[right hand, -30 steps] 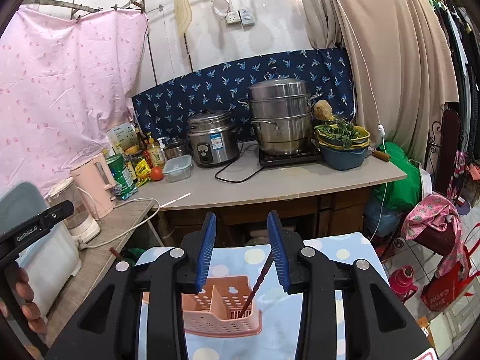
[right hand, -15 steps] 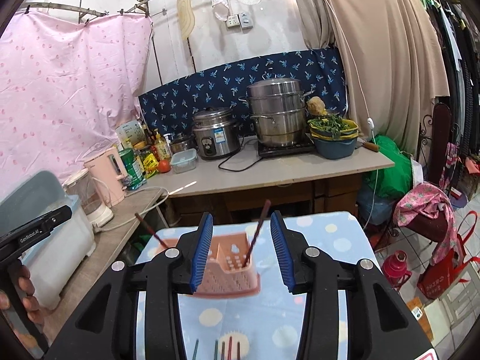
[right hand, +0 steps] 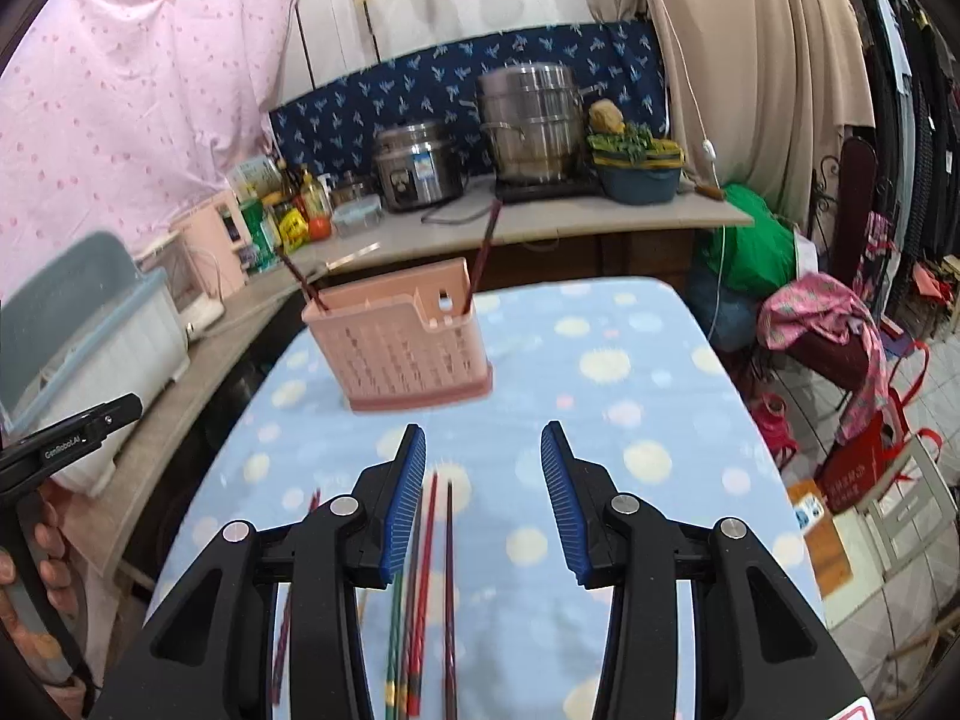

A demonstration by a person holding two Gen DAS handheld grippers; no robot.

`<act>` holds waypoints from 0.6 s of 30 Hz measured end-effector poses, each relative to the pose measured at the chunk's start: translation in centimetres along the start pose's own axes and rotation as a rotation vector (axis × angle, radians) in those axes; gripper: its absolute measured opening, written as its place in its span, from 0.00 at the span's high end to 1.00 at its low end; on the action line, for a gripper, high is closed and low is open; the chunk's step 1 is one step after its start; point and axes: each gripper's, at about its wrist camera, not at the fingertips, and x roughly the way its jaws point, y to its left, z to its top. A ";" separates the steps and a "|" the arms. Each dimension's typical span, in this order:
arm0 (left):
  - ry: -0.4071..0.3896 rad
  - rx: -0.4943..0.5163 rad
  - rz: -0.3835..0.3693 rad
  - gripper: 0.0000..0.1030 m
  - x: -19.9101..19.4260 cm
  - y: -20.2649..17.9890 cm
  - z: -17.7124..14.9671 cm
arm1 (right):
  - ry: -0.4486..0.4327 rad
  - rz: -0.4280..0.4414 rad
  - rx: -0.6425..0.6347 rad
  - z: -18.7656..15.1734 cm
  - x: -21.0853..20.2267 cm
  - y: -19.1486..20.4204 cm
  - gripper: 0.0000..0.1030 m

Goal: Organize utensils
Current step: 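Move both open grippers back down to the remaining chopsticks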

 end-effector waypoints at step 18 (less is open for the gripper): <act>0.171 0.009 -0.021 0.45 0.9 -0.4 -11.1 | 0.199 0.002 -0.006 -10.4 1.2 0.7 0.62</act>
